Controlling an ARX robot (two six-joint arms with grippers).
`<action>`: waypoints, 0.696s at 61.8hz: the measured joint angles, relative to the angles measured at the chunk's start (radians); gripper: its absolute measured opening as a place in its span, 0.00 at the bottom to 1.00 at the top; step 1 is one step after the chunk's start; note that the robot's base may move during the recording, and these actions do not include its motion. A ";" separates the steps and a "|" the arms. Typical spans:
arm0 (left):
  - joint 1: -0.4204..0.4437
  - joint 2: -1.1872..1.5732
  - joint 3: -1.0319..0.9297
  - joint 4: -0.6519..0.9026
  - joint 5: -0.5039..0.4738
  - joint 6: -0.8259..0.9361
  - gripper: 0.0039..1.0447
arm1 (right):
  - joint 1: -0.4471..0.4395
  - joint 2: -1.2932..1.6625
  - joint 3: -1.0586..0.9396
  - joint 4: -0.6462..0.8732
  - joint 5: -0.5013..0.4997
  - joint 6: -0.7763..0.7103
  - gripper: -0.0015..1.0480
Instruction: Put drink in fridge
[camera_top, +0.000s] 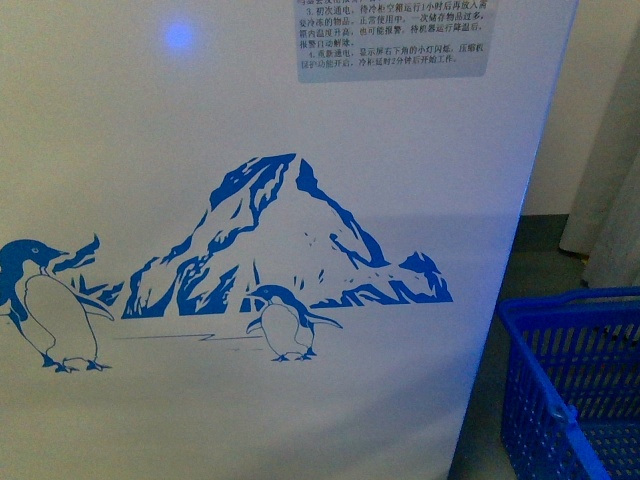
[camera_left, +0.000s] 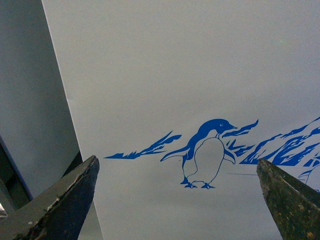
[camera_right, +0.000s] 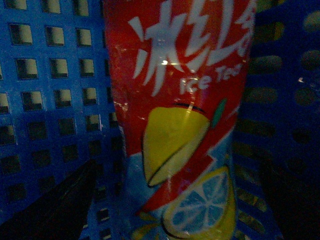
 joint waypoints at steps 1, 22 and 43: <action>0.000 0.000 0.000 0.000 0.000 0.000 0.92 | 0.000 0.007 0.008 -0.001 0.000 0.000 0.93; 0.000 0.000 0.000 0.000 0.000 0.000 0.92 | -0.004 0.070 0.081 -0.030 0.016 -0.007 0.93; 0.000 0.000 0.000 0.000 0.000 0.000 0.92 | -0.006 0.097 0.130 -0.072 0.000 0.041 0.69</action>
